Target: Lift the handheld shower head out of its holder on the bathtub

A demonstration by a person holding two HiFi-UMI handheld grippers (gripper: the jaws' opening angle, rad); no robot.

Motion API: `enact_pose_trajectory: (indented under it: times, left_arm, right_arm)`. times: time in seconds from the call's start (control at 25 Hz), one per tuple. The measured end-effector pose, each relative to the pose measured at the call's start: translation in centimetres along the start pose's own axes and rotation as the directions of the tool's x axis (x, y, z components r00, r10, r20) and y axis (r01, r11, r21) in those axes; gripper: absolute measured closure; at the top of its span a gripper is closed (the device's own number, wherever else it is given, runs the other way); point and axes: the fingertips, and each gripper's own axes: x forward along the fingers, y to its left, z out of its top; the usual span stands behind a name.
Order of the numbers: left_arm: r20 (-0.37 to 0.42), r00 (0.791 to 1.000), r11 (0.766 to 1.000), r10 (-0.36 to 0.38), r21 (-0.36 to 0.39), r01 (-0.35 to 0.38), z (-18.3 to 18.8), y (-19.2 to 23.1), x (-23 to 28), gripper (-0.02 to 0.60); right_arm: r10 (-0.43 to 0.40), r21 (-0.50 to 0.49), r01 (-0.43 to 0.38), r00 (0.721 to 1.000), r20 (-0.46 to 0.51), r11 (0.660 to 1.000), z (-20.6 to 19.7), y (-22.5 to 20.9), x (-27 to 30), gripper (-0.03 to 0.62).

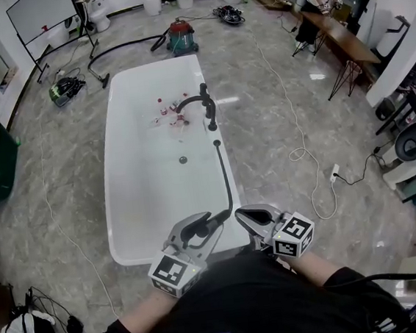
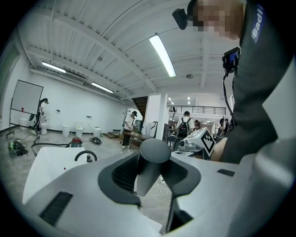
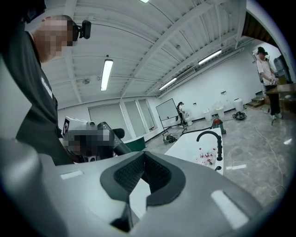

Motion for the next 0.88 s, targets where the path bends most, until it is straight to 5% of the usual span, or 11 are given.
enact_pose_trajectory:
  times: [0.88]
  left_arm:
    - [0.006, 1.0, 1.0, -0.007, 0.013, 0.007, 0.31, -0.74, 0.24, 0.446]
  right_arm:
    - [-0.02, -0.012, 0.02, 1.0, 0.017, 1.0, 0.23, 0.05, -0.77, 0.592]
